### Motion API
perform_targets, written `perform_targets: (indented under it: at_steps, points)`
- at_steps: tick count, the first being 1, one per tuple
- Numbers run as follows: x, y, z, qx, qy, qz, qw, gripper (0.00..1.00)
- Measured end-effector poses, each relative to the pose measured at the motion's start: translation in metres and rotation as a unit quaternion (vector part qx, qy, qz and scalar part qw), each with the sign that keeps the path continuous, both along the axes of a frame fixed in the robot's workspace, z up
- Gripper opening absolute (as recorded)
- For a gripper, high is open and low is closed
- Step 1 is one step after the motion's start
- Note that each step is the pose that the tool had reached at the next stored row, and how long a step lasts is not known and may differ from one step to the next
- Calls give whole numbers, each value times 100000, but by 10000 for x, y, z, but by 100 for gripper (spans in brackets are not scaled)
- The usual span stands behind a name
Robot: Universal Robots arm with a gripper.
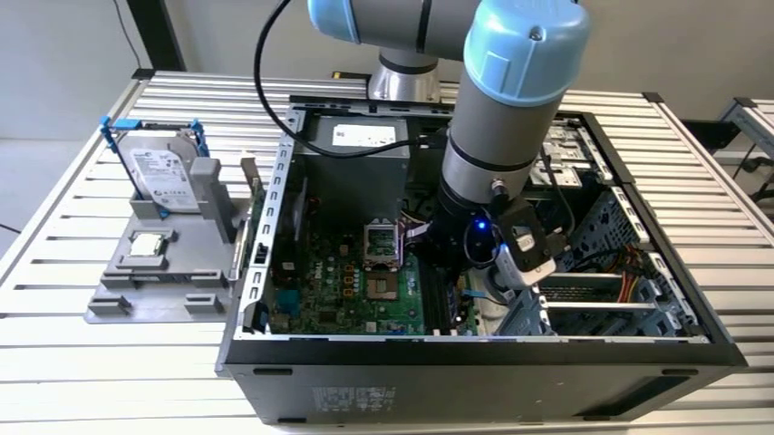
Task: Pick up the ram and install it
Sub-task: 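Insert the ram into the slot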
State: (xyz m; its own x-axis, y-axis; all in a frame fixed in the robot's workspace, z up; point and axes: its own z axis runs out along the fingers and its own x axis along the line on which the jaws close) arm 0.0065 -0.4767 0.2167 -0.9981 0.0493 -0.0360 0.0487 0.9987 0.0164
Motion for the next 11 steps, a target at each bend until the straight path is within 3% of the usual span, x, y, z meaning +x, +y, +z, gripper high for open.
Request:
perform_targets:
  at_steps: [11]
  points:
    - [0,-3,-8,38,69,792,99997,0]
